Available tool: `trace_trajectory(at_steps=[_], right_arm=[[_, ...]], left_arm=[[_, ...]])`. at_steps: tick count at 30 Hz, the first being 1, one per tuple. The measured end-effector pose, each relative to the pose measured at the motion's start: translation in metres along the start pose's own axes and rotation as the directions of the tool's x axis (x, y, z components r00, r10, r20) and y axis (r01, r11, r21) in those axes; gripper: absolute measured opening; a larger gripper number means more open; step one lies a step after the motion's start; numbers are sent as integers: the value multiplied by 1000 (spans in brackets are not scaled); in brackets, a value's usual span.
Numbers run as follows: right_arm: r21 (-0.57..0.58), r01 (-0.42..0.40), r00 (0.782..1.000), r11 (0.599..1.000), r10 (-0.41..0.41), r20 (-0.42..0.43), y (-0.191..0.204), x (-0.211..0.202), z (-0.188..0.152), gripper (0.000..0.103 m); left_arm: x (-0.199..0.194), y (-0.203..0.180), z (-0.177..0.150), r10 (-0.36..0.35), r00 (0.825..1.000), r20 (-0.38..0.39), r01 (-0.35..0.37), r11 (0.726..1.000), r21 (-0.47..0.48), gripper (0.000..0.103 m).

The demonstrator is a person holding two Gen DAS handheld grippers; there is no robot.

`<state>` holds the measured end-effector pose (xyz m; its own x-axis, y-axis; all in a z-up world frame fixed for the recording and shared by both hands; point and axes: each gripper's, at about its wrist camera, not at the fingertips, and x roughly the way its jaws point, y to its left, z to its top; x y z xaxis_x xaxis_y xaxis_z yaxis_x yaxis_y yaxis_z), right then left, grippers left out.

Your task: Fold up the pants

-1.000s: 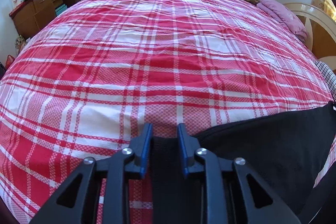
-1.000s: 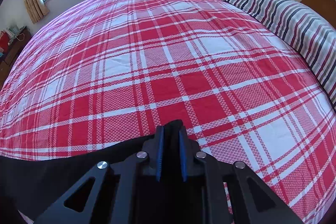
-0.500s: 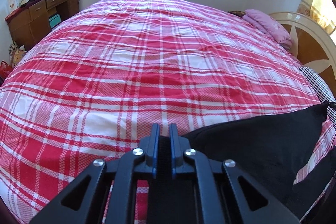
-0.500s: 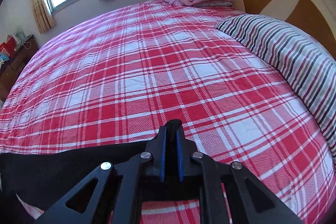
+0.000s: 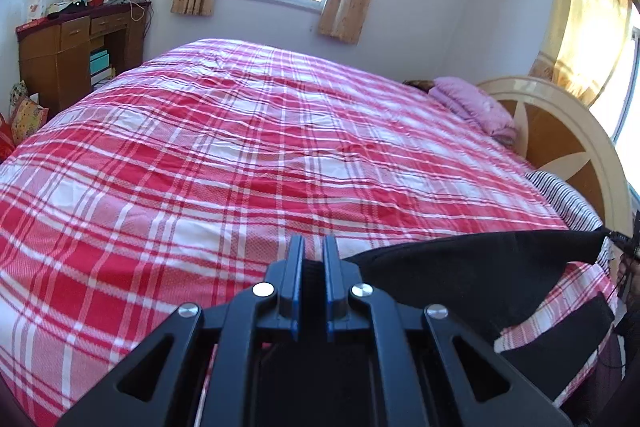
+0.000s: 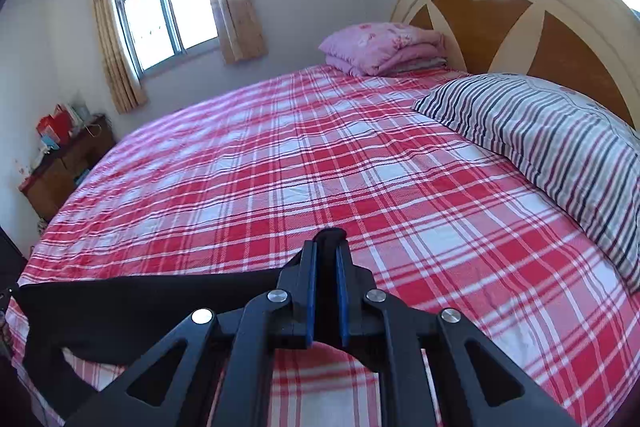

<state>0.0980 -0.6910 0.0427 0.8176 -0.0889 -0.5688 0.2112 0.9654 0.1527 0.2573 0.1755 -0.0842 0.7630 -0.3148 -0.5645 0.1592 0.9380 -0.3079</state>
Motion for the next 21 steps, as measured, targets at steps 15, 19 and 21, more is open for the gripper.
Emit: trace_trajectory(at_steps=[15, 19, 21], right_arm=[[134, -12, 999, 991, 6, 40, -58, -94, -119, 8], [152, -9, 1000, 988, 8, 11, -65, -101, -144, 8], [165, 4, 1000, 986, -2, -14, -69, -101, -155, 8]], left_arm=[[-61, 17, -89, -103, 993, 56, 105, 994, -24, 9], [-64, 21, -110, -99, 995, 32, 100, 995, -3, 10], [-66, 20, -117, -86, 996, 23, 85, 996, 32, 10]])
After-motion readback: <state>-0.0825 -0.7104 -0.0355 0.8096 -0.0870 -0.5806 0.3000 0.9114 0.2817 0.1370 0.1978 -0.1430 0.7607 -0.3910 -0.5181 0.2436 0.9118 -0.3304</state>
